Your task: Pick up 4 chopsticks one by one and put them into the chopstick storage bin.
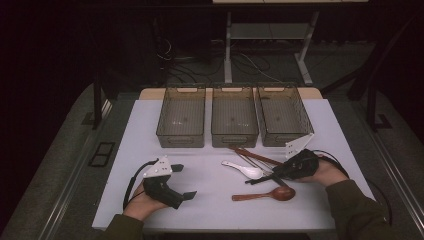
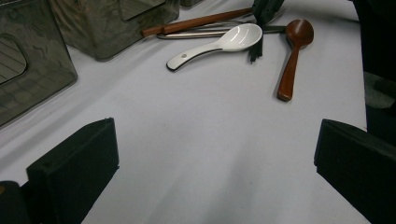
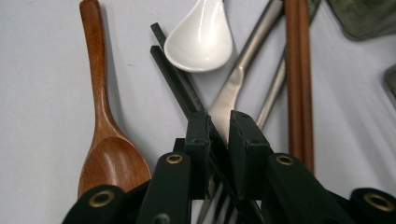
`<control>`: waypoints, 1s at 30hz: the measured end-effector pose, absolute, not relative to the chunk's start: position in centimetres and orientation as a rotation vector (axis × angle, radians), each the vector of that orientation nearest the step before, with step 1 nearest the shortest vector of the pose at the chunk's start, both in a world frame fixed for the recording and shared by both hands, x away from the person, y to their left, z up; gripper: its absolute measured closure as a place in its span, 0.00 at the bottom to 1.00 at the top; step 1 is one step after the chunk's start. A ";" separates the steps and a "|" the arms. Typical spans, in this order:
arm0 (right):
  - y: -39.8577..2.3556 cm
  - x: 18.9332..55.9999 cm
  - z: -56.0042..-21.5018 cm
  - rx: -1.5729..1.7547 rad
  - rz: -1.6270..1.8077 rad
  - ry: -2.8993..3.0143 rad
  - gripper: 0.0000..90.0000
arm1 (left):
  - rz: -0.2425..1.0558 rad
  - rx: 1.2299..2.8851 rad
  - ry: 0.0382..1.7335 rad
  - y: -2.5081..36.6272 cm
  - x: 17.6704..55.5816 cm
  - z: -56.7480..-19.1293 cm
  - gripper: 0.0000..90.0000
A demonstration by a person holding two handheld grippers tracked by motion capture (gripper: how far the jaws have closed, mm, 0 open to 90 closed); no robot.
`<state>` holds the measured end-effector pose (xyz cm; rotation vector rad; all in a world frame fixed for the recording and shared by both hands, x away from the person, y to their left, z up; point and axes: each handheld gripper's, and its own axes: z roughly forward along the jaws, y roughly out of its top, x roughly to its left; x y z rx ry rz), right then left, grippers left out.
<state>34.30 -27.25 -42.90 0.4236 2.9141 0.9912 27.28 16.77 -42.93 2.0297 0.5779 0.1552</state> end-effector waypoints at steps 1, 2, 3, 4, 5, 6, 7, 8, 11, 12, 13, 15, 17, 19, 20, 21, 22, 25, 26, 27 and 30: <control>-27.4 34.3 -42.9 0.433 0.990 2.913 0.90 | 0.155 2.030 0.578 16.8 27.3 -42.9 0.00; -27.4 34.3 -42.9 0.433 0.990 2.913 0.90 | 0.155 2.030 0.579 16.8 27.3 -42.9 0.00; -27.5 34.4 -42.9 0.431 0.993 2.910 0.90 | 0.155 2.031 0.579 16.8 27.3 -42.9 0.00; -27.6 34.5 -42.9 0.433 0.989 2.908 0.90 | 0.155 2.030 0.578 16.8 27.3 -42.9 0.00; -27.7 34.5 -42.9 0.430 0.985 2.907 0.90 | 0.155 2.030 0.577 16.8 27.3 -42.9 0.00; -27.7 34.5 -42.9 0.430 0.985 2.907 0.90 | 0.155 2.030 0.578 16.8 27.3 -42.9 0.00; -27.7 34.5 -42.8 0.437 0.982 2.908 0.91 | 0.156 2.031 0.577 16.8 27.3 -42.9 0.00; -27.8 34.6 -42.9 0.431 0.980 2.902 0.91 | 0.156 2.031 0.578 16.8 27.3 -42.9 0.00; -28.1 34.6 -42.8 0.467 0.977 2.899 0.91 | 0.156 2.030 0.578 16.8 27.3 -42.9 0.00; -28.3 34.7 -42.9 0.468 0.978 2.894 0.91 | 0.156 2.030 0.579 16.8 27.3 -42.9 0.00; -28.5 34.7 -42.9 0.484 0.978 2.891 0.91 | 0.156 2.030 0.579 16.8 27.3 -42.9 0.00; -28.9 34.8 -42.9 0.504 0.978 2.883 0.91 | 0.156 2.030 0.578 16.8 27.3 -42.9 0.00; -29.2 35.0 -42.9 0.520 0.978 2.881 0.91 | 0.156 2.030 0.578 16.8 27.3 -42.9 0.00; -29.4 35.0 -42.9 0.526 0.992 2.878 0.88 | 0.155 2.030 0.578 16.8 27.3 -42.9 0.00; -29.4 35.0 -42.9 0.526 0.992 2.878 0.88 | 0.155 2.030 0.578 16.8 27.3 -42.9 0.00; -29.3 34.9 -42.8 0.521 1.010 2.880 0.85 | 0.155 2.029 0.579 16.8 27.3 -42.9 0.00; -29.2 34.9 -42.7 0.507 1.031 2.878 0.83 | 0.155 2.030 0.578 16.8 27.3 -42.9 0.00; -28.3 34.6 -42.2 0.460 1.077 2.886 0.77 | 0.156 2.031 0.577 16.8 27.3 -42.9 0.00; -28.3 34.6 -42.2 0.460 1.077 2.886 0.77 | 0.156 2.031 0.576 16.8 27.3 -42.9 0.00; -28.0 34.6 -42.3 0.445 1.072 2.889 0.76 | 0.156 2.032 0.576 16.7 27.3 -42.9 0.00; -27.2 34.5 -42.7 0.420 1.045 2.910 0.74 | 0.156 2.032 0.576 16.7 27.3 -42.9 0.00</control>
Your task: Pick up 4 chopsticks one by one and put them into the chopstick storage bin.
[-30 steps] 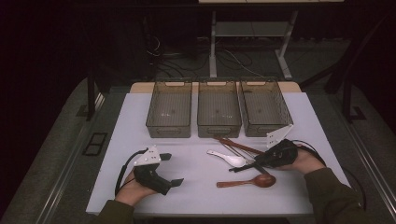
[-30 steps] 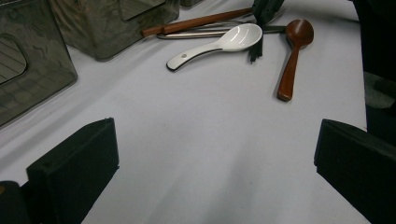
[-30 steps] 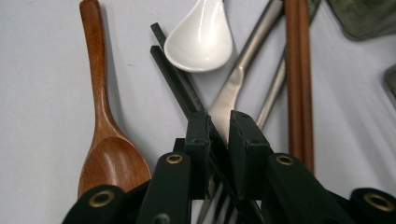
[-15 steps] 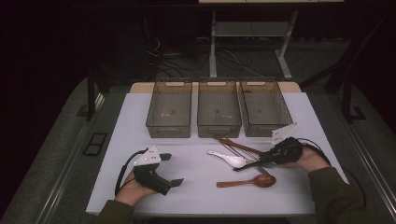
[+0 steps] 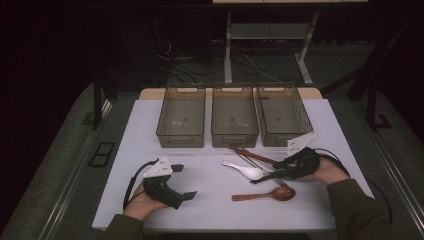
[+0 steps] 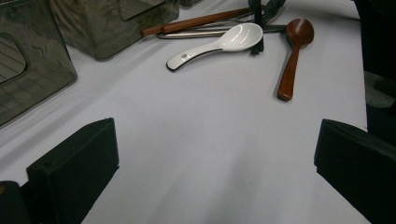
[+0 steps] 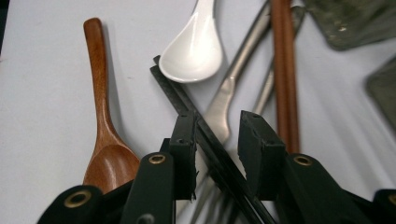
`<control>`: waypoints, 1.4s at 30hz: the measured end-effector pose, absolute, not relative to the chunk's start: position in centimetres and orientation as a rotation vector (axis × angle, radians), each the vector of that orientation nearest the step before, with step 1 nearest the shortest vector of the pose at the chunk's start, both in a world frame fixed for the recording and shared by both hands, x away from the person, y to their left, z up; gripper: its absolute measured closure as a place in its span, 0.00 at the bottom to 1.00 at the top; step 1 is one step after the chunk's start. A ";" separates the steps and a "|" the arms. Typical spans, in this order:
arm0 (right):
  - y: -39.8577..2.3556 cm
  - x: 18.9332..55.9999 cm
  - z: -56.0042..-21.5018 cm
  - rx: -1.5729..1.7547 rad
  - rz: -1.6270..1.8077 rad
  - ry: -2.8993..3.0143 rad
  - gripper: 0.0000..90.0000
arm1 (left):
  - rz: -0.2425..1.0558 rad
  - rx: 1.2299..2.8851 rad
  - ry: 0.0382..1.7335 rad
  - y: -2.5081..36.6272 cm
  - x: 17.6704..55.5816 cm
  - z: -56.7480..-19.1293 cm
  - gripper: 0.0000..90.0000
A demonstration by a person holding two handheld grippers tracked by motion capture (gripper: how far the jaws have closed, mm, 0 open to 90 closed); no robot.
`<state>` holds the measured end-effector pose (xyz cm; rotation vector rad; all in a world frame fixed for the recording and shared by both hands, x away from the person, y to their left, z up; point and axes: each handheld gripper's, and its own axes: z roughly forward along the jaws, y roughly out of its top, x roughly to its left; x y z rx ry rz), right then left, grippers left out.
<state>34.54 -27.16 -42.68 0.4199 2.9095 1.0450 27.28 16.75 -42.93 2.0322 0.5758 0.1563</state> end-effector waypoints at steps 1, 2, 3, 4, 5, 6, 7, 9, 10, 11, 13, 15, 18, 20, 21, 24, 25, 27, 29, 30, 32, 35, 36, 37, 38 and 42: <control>-26.9 34.5 -42.8 0.405 1.040 2.914 0.74 | 0.157 2.031 0.576 16.8 27.3 -42.9 0.00; -26.6 34.5 -42.9 0.402 1.033 2.922 0.75 | 0.156 2.032 0.577 16.8 27.3 -42.9 0.00; -26.1 34.4 -43.0 0.373 1.020 2.928 0.75 | 0.156 2.033 0.577 16.8 27.3 -42.9 0.00; -26.1 34.4 -43.0 0.373 1.020 2.928 0.75 | 0.156 2.034 0.576 16.7 27.3 -43.0 0.00; -25.9 34.4 -43.1 0.369 1.015 2.932 0.76 | 0.156 2.034 0.576 16.7 27.3 -43.0 0.00; -25.5 34.3 -43.2 0.350 1.012 2.937 0.77 | 0.157 2.033 0.575 16.7 27.3 -43.0 0.00; -25.5 34.3 -43.2 0.350 1.012 2.937 0.77 | 0.157 2.032 0.576 16.7 27.3 -43.0 0.00; -25.2 34.3 -43.3 0.331 1.006 2.944 0.78 | 0.157 2.033 0.576 16.7 27.3 -42.9 0.00; -24.9 34.2 -43.4 0.316 0.994 2.951 0.80 | 0.157 2.033 0.576 16.8 27.3 -42.9 0.00; -24.9 34.2 -43.4 0.316 0.994 2.951 0.80 | 0.157 2.033 0.576 16.8 27.3 -42.9 0.00; -24.8 34.2 -43.4 0.306 0.988 2.948 0.81 | 0.157 2.034 0.576 16.7 27.3 -42.9 0.00; -24.8 34.1 -43.4 0.307 0.981 2.950 0.82 | 0.157 2.035 0.576 16.7 27.3 -43.0 0.00; -25.1 34.3 -43.4 0.285 0.975 2.941 0.82 | 0.157 2.033 0.577 16.8 27.3 -42.9 0.00; -25.2 34.2 -43.4 0.309 0.970 2.946 0.83 | 0.157 2.032 0.577 16.8 27.3 -42.9 0.00; -25.4 34.3 -43.4 0.306 0.970 2.942 0.83 | 0.158 2.033 0.577 16.8 27.3 -42.9 0.00; -25.9 34.3 -43.3 0.337 0.958 2.938 0.83 | 0.157 2.032 0.577 16.8 27.3 -42.9 0.00; -26.1 34.4 -43.3 0.335 0.962 2.931 0.83 | 0.156 2.032 0.577 16.8 27.3 -42.9 0.00; -26.7 34.6 -43.2 0.361 0.961 2.924 0.83 | 0.156 2.032 0.578 16.8 27.3 -42.9 0.00; -26.9 34.6 -43.2 0.378 0.961 2.922 0.84 | 0.156 2.031 0.578 16.8 27.3 -42.9 0.00; -27.1 34.6 -43.2 0.382 0.964 2.918 0.84 | 0.156 2.031 0.578 16.8 27.3 -42.9 0.00; -27.3 34.7 -43.2 0.396 0.964 2.914 0.84 | 0.156 2.032 0.578 16.8 27.3 -42.9 0.00; -27.5 34.8 -43.2 0.410 0.961 2.907 0.85 | 0.156 2.031 0.579 16.8 27.3 -42.9 0.00; -27.5 34.8 -43.2 0.424 0.956 2.904 0.85 | 0.156 2.031 0.579 16.8 27.3 -42.9 0.00; -27.6 34.9 -43.2 0.430 0.954 2.901 0.85 | 0.156 2.031 0.578 16.8 27.3 -42.9 0.00; -27.7 35.0 -43.3 0.424 0.955 2.896 0.86 | 0.156 2.032 0.578 16.8 27.3 -42.9 0.00; -27.9 35.0 -43.3 0.459 0.950 2.885 0.87 | 0.156 2.032 0.578 16.8 27.3 -42.9 0.00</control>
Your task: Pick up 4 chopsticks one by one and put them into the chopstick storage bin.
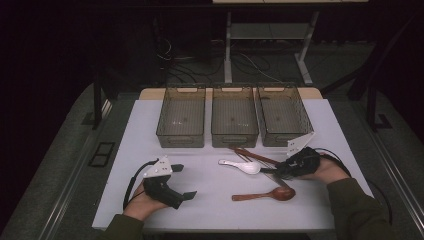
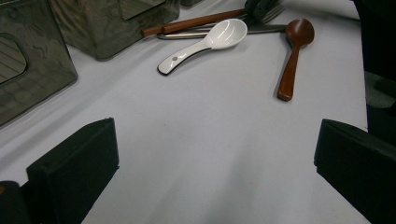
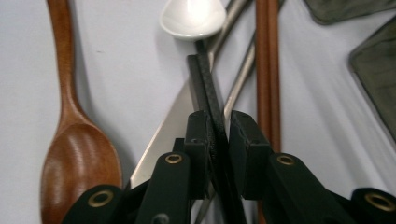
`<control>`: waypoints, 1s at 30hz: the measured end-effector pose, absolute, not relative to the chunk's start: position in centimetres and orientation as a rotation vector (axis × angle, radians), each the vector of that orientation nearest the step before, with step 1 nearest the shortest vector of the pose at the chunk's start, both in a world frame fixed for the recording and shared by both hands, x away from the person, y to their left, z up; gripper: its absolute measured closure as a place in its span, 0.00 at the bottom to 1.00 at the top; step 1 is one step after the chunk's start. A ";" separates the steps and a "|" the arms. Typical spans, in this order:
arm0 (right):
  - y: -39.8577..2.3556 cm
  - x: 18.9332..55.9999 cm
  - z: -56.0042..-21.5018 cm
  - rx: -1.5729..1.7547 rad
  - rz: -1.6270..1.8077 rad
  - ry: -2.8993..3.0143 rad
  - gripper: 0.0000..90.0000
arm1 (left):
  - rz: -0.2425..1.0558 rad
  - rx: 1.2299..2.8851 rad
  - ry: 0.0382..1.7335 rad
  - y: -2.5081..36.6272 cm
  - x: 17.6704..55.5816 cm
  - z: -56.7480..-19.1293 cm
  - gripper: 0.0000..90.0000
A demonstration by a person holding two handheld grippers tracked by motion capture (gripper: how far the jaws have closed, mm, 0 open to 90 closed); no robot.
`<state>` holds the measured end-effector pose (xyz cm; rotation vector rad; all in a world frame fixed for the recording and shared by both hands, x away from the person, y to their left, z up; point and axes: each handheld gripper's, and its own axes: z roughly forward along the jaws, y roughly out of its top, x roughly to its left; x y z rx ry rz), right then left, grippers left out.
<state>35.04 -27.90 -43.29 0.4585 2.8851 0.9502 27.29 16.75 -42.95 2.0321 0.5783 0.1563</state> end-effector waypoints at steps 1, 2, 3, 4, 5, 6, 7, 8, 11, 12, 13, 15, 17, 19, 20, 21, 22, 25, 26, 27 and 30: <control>-27.9 35.0 -43.3 0.468 0.944 2.879 0.87 | 0.156 2.032 0.578 16.8 27.3 -42.9 0.00; -28.0 35.1 -43.4 0.470 0.936 2.877 0.87 | 0.157 2.032 0.577 16.8 27.3 -42.9 0.00; -28.0 35.2 -43.4 0.472 0.936 2.876 0.87 | 0.157 2.032 0.577 16.7 27.3 -42.9 0.00; -28.0 35.2 -43.4 0.486 0.937 2.877 0.87 | 0.156 2.032 0.577 16.7 27.3 -42.9 0.00; -28.0 35.2 -43.4 0.488 0.939 2.877 0.88 | 0.156 2.033 0.577 16.7 27.3 -42.9 0.00; -27.9 35.2 -43.4 0.490 0.936 2.874 0.88 | 0.156 2.033 0.577 16.7 27.3 -43.0 0.00; -27.9 35.2 -43.4 0.490 0.938 2.871 0.88 | 0.156 2.033 0.577 16.7 27.3 -42.9 0.00; -27.9 35.2 -43.4 0.507 0.942 2.870 0.88 | 0.156 2.033 0.577 16.7 27.3 -43.0 0.00; -27.7 35.2 -43.4 0.537 0.942 2.866 0.89 | 0.156 2.033 0.578 16.7 27.3 -42.9 0.00; -27.7 35.2 -43.4 0.537 0.939 2.866 0.89 | 0.156 2.032 0.578 16.7 27.3 -42.9 0.00; -27.7 35.3 -43.4 0.537 0.939 2.863 0.89 | 0.157 2.033 0.577 16.7 27.3 -42.9 0.00; -27.5 35.3 -43.4 0.565 0.944 2.860 0.89 | 0.157 2.033 0.577 16.7 27.3 -42.9 0.00; -27.4 35.2 -43.3 0.601 0.945 2.854 0.89 | 0.158 2.032 0.577 16.7 27.3 -42.9 0.00; -27.3 35.2 -43.4 0.608 0.946 2.851 0.89 | 0.159 2.031 0.577 16.7 27.3 -42.9 0.00; -27.4 35.3 -43.4 0.595 0.942 2.853 0.89 | 0.158 2.031 0.578 16.8 27.3 -42.9 0.00; -27.3 35.2 -43.4 0.593 0.942 2.851 0.89 | 0.158 2.031 0.578 16.8 27.3 -42.9 0.00; -27.2 35.1 -43.4 0.621 0.958 2.850 0.88 | 0.158 2.030 0.578 16.8 27.3 -42.9 0.00; -27.2 35.0 -43.4 0.627 0.976 2.848 0.85 | 0.158 2.032 0.576 16.8 27.3 -42.9 0.00; -27.2 35.0 -43.3 0.632 0.994 2.849 0.84 | 0.158 2.030 0.576 16.8 27.3 -42.9 0.00; -27.3 35.1 -43.3 0.600 0.987 2.843 0.83 | 0.158 2.029 0.576 16.8 27.3 -42.9 0.00; -27.5 34.9 -42.7 0.644 1.031 2.819 0.82 | 0.159 2.030 0.576 16.8 27.2 -42.9 0.00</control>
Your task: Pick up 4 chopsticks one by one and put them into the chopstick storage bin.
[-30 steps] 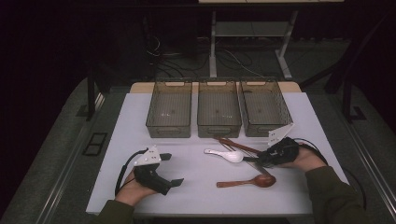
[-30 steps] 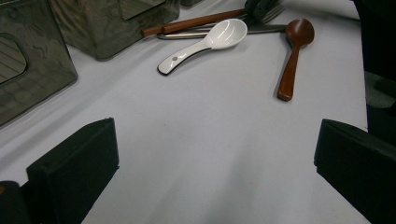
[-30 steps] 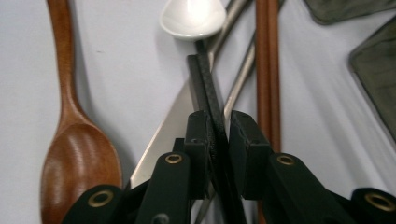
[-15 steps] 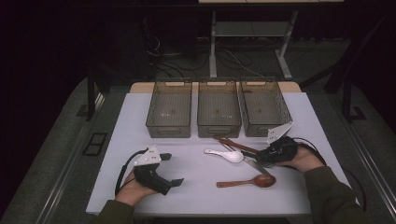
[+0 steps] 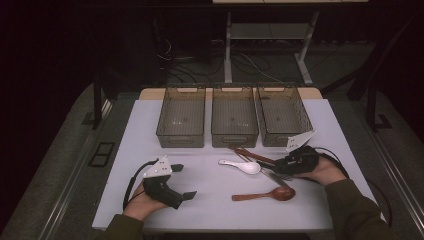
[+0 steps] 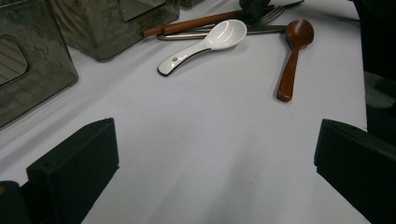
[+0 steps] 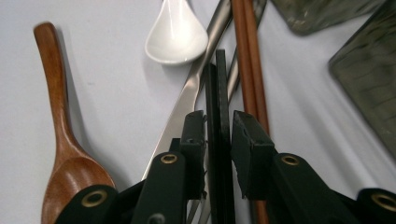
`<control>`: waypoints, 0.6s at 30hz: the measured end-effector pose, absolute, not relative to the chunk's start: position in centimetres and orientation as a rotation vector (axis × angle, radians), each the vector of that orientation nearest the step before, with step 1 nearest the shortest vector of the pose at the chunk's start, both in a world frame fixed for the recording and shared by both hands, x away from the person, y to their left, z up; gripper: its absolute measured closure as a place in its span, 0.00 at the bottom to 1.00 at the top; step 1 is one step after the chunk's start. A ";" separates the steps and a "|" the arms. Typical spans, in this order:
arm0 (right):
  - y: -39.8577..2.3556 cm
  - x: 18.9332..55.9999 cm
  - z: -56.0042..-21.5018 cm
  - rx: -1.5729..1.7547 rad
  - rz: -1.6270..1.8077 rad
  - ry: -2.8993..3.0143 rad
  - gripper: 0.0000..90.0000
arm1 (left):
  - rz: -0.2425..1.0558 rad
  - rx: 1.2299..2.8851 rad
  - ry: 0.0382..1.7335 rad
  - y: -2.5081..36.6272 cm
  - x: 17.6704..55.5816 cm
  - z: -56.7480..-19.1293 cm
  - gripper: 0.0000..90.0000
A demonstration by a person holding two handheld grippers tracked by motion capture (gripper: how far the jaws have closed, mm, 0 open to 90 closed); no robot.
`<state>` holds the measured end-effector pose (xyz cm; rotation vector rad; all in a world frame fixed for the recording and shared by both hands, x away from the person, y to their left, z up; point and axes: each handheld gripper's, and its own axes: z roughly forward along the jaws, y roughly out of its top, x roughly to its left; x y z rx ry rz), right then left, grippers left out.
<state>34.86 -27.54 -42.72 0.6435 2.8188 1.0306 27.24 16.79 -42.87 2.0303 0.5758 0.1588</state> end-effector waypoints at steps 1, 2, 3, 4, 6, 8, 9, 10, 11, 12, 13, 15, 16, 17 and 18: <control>-27.7 34.8 -42.5 0.641 1.038 2.809 0.82 | 0.160 2.030 0.575 16.8 27.2 -42.9 0.00; -28.0 34.8 -42.4 0.644 1.046 2.801 0.82 | 0.160 2.030 0.574 16.8 27.2 -42.9 0.00; -28.3 34.6 -42.2 0.670 1.065 2.790 0.82 | 0.160 2.030 0.574 16.8 27.2 -42.9 0.00; -28.5 34.5 -42.1 0.675 1.069 2.784 0.82 | 0.160 2.030 0.574 16.8 27.2 -42.9 0.00; -29.1 34.2 -41.9 0.690 1.078 2.768 0.82 | 0.160 2.029 0.574 16.8 27.2 -42.9 0.00; -29.8 33.8 -41.7 0.704 1.077 2.760 0.83 | 0.158 2.030 0.574 16.8 27.2 -42.9 0.00; -30.2 33.6 -41.7 0.713 1.067 2.749 0.83 | 0.158 2.031 0.573 16.8 27.2 -42.9 0.00; -30.6 33.4 -41.7 0.715 1.063 2.738 0.83 | 0.157 2.031 0.573 16.8 27.2 -42.9 0.00; -31.1 33.1 -41.7 0.725 1.056 2.732 0.84 | 0.158 2.033 0.571 16.8 27.2 -42.9 0.00; -31.4 32.9 -41.7 0.735 1.050 2.728 0.84 | 0.157 2.033 0.572 16.7 27.2 -42.9 0.00; -31.8 32.7 -41.7 0.741 1.048 2.725 0.84 | 0.158 2.033 0.570 16.7 27.2 -42.9 0.00; -32.5 32.1 -41.8 0.753 1.032 2.716 0.85 | 0.159 2.034 0.568 16.8 27.2 -42.8 0.00; -32.8 32.0 -41.8 0.755 1.031 2.713 0.85 | 0.159 2.032 0.568 16.8 27.2 -42.8 0.00; -33.1 31.7 -41.9 0.762 1.030 2.710 0.85 | 0.160 2.032 0.568 16.8 27.2 -42.8 0.00; -33.4 31.4 -42.0 0.761 1.019 2.707 0.86 | 0.160 2.031 0.568 16.8 27.2 -42.8 0.00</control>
